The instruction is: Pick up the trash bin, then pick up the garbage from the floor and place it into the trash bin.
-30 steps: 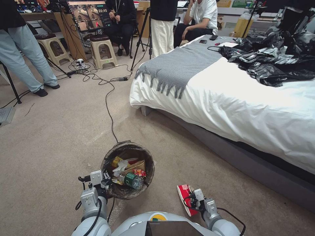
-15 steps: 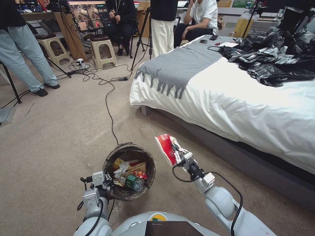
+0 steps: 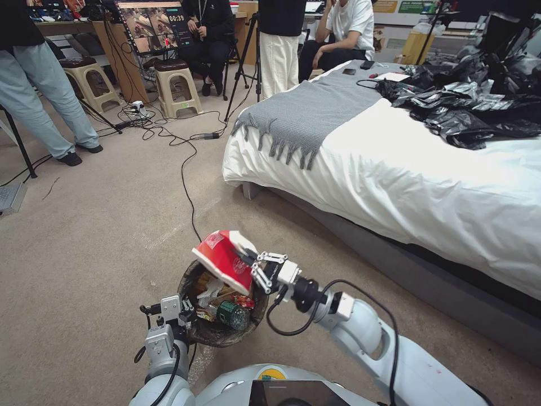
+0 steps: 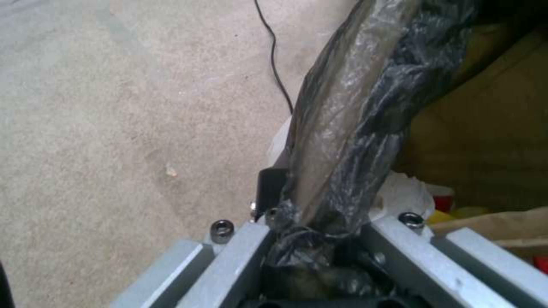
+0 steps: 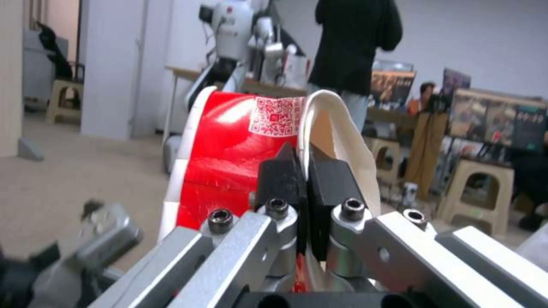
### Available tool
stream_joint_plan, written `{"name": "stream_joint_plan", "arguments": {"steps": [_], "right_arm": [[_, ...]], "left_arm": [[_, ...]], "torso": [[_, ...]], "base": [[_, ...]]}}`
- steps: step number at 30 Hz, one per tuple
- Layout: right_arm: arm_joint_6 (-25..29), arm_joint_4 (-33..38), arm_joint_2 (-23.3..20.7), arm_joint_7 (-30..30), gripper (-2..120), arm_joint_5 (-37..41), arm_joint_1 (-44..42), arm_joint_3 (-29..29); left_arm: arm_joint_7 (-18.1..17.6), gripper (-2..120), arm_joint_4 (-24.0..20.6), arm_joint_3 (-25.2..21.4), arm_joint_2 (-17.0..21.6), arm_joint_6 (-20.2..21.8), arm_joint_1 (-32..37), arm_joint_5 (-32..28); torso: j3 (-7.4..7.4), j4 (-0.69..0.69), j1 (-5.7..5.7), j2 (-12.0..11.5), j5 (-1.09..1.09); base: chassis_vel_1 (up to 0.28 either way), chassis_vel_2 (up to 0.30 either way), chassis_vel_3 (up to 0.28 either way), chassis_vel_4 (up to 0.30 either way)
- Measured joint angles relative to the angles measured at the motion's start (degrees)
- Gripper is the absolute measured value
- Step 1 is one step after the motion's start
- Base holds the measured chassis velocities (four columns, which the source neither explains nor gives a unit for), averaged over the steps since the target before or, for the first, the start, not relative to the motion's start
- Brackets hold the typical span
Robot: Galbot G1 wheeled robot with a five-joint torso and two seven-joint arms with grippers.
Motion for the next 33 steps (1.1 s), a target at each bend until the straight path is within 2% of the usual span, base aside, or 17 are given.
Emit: {"name": "stream_joint_plan", "arguments": {"steps": [1,3,6,17,20,22,23,24,27,28,30,31,33], "right_arm": [[0.00,0.00,0.00,0.00,0,0.00,0.00,0.00],[-0.13,-3.87,0.65,0.67,0,-1.31,1.91,-3.71],[-0.13,-6.02,1.20,0.91,0,-1.62,3.13,-4.89],[0.50,-11.69,2.43,1.26,0,-2.43,4.11,-6.17],[0.44,-12.30,2.36,1.36,16,-3.25,3.13,-6.33],[0.44,-12.31,2.29,1.37,18,-3.39,2.88,-6.37],[0.48,-12.32,2.15,1.38,26,-3.58,2.49,-6.44],[0.48,-12.32,2.15,1.38,26,-3.58,2.49,-6.44],[0.69,-12.41,1.91,1.38,41,-3.98,1.82,-6.52],[0.69,-12.41,1.91,1.38,41,-3.98,1.82,-6.52],[0.82,-12.42,1.79,1.38,51,-4.22,1.28,-6.52],[0.82,-12.42,1.79,1.38,51,-4.22,1.28,-6.52],[0.89,-12.39,1.61,1.38,59,-4.46,0.80,-6.52]], "left_arm": [[0.00,0,0.00,0.00,0.00,0.00,0.00,0.00],[0.01,0,-0.33,0.20,-0.02,0.04,0.20,0.27],[0.02,0,-0.63,0.27,-0.07,0.06,0.37,0.40],[0.03,0,-0.83,0.20,-0.32,0.06,0.48,0.53],[0.03,0,-0.83,0.19,-0.38,0.06,0.31,0.55],[0.03,0,-0.82,0.17,-0.41,0.06,0.29,0.55],[0.03,0,-0.76,0.17,-0.50,0.06,0.29,0.55],[0.03,0,-0.76,0.17,-0.50,0.06,0.29,0.55],[0.03,0,-0.54,0.19,-0.64,0.04,0.26,0.55],[0.03,0,-0.54,0.19,-0.64,0.04,0.26,0.55],[0.04,0,-0.48,0.17,-0.64,0.04,0.15,0.55],[0.04,0,-0.48,0.17,-0.64,0.04,0.15,0.55],[0.03,0,-0.41,0.15,-0.62,0.04,0.02,0.54]], "torso": [[0.00,0.00,0.00,0.00,0.00],[0.00,0.00,0.00,0.00,0.00],[0.00,0.00,0.00,0.00,0.00],[0.00,-0.01,0.00,0.00,0.01],[0.00,0.00,0.00,0.01,0.01],[0.00,-0.01,0.00,0.01,0.01],[0.00,-0.01,0.00,0.01,0.00],[0.00,-0.01,0.00,0.01,0.00],[0.00,0.00,0.00,0.01,0.00],[0.00,0.00,0.00,0.01,0.00],[0.00,0.00,0.00,0.01,0.01],[0.00,0.00,0.00,0.01,0.01],[0.00,0.00,0.00,0.01,0.01]], "base": [[0.000,0.000,0.000,0.000],[0.000,0.000,0.000,0.000],[0.000,0.000,0.000,0.000],[0.000,0.000,0.000,0.000],[0.000,0.000,0.000,0.000],[0.000,0.000,0.000,0.000],[0.000,0.000,0.000,0.000],[0.000,0.000,0.000,0.000],[0.000,0.000,0.000,0.000],[0.000,0.000,0.000,0.000],[0.000,0.000,0.000,0.000],[0.000,0.000,0.000,0.000],[0.000,0.000,0.000,0.000]]}}
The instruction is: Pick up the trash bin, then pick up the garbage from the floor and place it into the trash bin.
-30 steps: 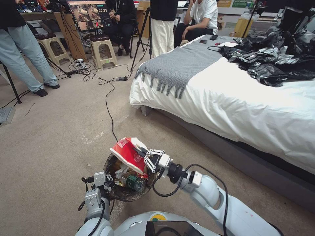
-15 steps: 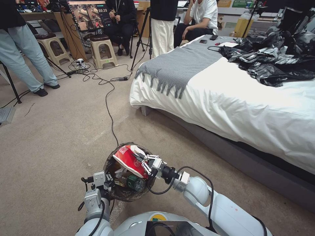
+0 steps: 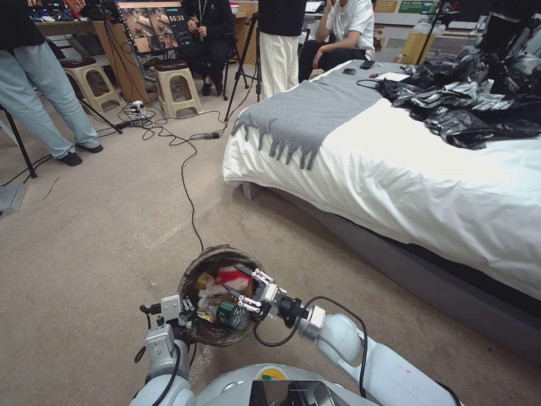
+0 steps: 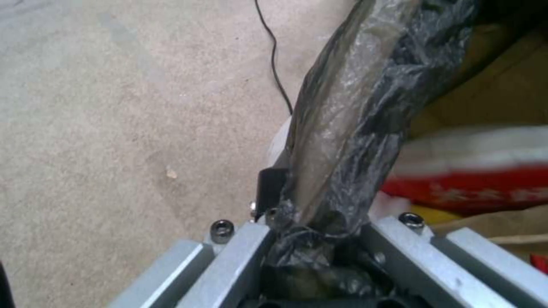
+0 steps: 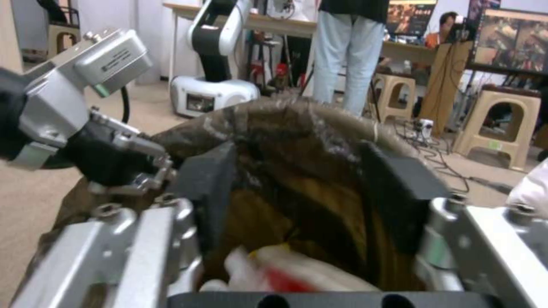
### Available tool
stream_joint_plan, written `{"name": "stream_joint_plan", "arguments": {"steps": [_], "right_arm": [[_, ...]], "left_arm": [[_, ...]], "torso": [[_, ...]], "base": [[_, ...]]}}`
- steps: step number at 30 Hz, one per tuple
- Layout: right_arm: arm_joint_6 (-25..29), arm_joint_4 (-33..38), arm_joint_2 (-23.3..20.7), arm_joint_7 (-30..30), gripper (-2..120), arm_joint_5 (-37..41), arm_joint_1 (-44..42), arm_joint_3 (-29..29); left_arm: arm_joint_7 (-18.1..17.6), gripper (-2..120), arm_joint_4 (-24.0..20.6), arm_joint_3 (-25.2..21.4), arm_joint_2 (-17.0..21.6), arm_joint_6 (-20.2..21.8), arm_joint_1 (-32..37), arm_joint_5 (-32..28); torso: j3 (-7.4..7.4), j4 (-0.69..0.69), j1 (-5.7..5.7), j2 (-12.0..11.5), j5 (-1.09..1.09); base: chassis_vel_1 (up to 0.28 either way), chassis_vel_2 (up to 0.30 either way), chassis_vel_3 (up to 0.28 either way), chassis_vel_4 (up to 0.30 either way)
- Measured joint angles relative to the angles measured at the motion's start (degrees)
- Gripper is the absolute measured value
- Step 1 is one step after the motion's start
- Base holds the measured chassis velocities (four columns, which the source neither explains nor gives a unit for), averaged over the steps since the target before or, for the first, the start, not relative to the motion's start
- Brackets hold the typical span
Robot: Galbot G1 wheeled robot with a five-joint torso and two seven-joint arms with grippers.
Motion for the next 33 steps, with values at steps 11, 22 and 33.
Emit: {"name": "stream_joint_plan", "arguments": {"steps": [11,22,33], "right_arm": [[0.66,1.36,-0.38,0.07,98,-1.36,-1.96,1.07],[-3.04,15.71,1.02,14.41,100,-6.54,-8.80,10.55],[-0.42,16.63,10.22,20.81,100,-10.14,-21.04,29.41]], "left_arm": [[-0.02,0,0.33,0.01,0.03,0.08,-0.34,-0.09],[-0.02,0,0.94,-0.49,0.30,0.11,-0.62,-0.21],[-0.02,0,-0.06,-1.70,0.57,-0.01,-0.94,-0.19]], "torso": [[0.00,0.00,0.00,0.00,0.00],[0.00,0.01,0.00,0.00,-0.01],[0.00,-0.01,0.00,0.00,0.00]], "base": [[0.000,0.000,0.000,0.000],[0.000,0.000,0.000,0.000],[0.000,0.000,0.000,0.000]]}}
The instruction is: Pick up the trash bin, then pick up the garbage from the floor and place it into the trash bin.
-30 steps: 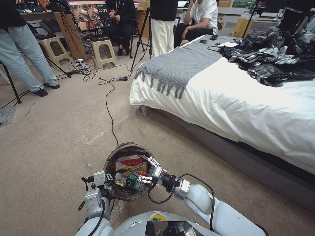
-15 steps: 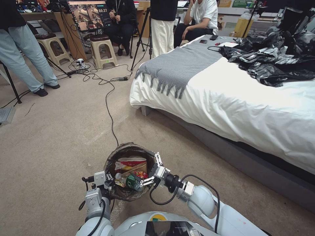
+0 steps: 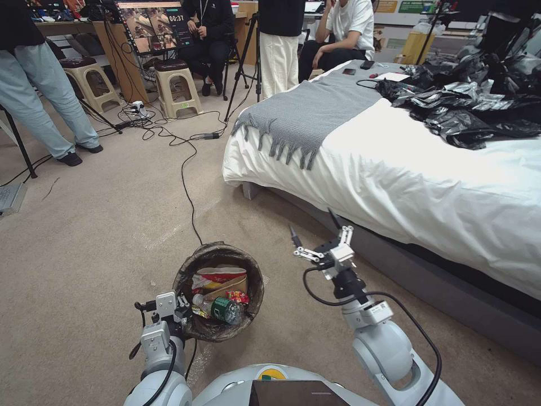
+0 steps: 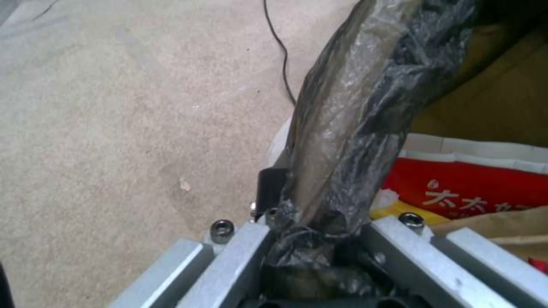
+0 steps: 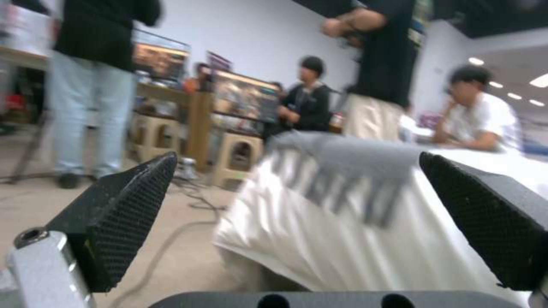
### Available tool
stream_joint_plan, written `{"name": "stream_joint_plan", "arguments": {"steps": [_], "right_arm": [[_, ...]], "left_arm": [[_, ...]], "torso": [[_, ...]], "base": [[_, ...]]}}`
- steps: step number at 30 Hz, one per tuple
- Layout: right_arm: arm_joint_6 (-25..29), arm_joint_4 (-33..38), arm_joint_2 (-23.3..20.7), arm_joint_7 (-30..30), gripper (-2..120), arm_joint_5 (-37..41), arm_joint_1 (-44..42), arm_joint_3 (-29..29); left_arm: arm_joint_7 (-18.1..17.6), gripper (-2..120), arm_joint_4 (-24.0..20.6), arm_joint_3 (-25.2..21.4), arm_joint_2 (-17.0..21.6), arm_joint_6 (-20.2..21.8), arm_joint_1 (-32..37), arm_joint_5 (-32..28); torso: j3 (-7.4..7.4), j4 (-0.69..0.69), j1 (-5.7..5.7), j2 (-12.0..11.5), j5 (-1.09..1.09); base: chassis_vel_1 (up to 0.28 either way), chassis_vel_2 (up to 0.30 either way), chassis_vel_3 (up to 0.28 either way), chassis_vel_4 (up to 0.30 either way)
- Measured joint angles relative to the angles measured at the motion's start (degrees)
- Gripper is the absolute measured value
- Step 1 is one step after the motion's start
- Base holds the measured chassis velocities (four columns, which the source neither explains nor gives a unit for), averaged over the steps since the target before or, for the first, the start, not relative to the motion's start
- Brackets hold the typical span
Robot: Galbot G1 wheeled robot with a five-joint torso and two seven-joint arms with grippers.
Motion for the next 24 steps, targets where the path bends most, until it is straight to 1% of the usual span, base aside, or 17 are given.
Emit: {"name": "stream_joint_plan", "arguments": {"steps": [1,2,4,14,24], "right_arm": [[0.00,0.00,0.00,0.00,100,0.00,0.00,0.00],[0.80,-0.81,1.35,0.00,100,-0.17,-1.09,0.96],[1.64,-2.08,2.70,-0.02,100,-0.35,-2.01,1.65],[1.87,-4.00,3.56,-0.20,100,-0.41,-1.07,1.28],[1.76,-4.64,3.08,-0.57,100,-0.39,-0.61,1.00]], "left_arm": [[0.00,0,0.00,0.00,0.00,0.00,0.00,0.00],[-0.01,0,-0.18,-0.05,0.07,0.00,-0.08,-0.25],[-0.02,0,-0.68,-0.08,0.20,0.03,-0.22,-0.57],[0.04,0,-2.42,-0.89,0.45,0.14,-0.21,-1.67],[0.04,0,-3.73,-1.49,0.38,0.28,-0.23,-2.29]], "torso": [[0.00,0.00,0.00,0.00,0.00],[0.00,-0.01,0.00,0.00,0.00],[0.00,0.00,0.00,0.00,0.00],[0.00,0.01,0.00,-0.01,0.00],[0.00,0.01,0.00,0.00,-0.01]], "base": [[0.000,0.000,0.000,0.000],[0.000,0.000,0.000,0.000],[0.000,0.000,0.000,0.000],[0.000,0.000,0.000,0.000],[0.022,0.021,0.022,0.020]]}}
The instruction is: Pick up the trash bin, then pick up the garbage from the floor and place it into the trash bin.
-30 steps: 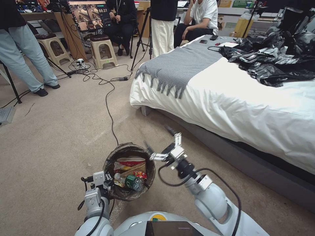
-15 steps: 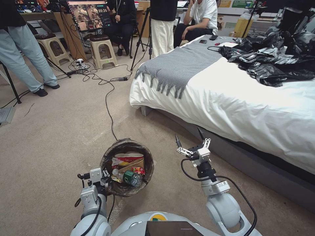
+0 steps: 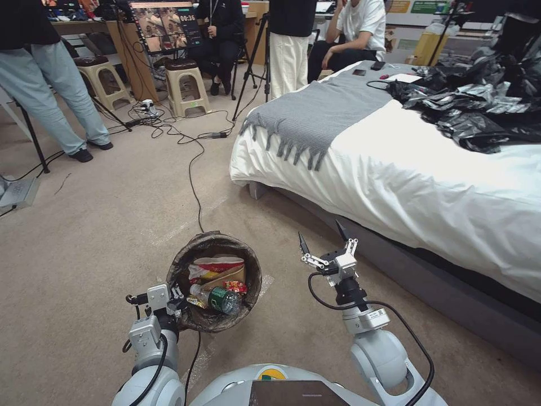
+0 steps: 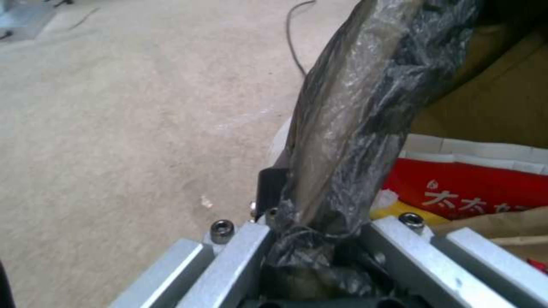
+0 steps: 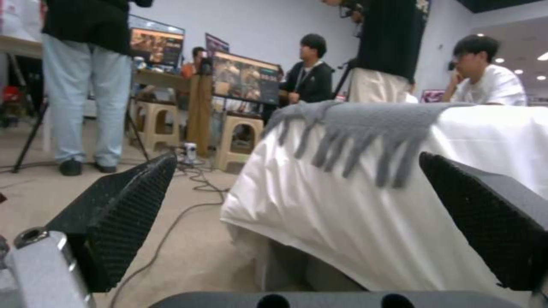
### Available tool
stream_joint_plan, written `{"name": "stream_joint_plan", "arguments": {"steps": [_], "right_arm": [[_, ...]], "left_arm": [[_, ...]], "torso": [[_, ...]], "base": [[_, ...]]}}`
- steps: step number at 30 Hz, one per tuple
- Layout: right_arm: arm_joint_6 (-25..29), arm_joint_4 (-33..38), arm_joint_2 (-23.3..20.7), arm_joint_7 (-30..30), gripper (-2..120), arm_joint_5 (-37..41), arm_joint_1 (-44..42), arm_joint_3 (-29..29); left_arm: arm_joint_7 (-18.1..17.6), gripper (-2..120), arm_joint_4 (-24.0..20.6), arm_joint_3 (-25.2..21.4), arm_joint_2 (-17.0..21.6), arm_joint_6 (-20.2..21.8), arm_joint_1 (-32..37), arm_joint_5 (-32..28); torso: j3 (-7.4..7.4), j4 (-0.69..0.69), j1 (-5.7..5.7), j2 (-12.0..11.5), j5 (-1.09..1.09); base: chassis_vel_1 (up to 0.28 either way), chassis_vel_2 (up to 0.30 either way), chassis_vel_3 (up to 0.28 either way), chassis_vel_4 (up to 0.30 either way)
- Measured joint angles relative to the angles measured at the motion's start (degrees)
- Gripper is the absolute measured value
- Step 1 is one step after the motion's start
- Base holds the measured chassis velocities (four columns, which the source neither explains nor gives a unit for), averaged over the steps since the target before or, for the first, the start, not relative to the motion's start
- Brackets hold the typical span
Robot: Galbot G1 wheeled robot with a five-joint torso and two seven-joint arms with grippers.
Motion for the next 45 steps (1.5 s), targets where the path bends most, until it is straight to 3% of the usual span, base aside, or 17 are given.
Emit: {"name": "stream_joint_plan", "arguments": {"steps": [45], "right_arm": [[0.20,-1.20,0.58,-0.77,100,-1.16,-0.33,-2.51]], "left_arm": [[-0.20,0,-0.12,-1.96,-0.13,0.18,-1.03,-1.43]], "torso": [[0.00,0.01,0.00,0.00,0.01]], "base": [[0.118,0.116,0.119,0.118]]}}
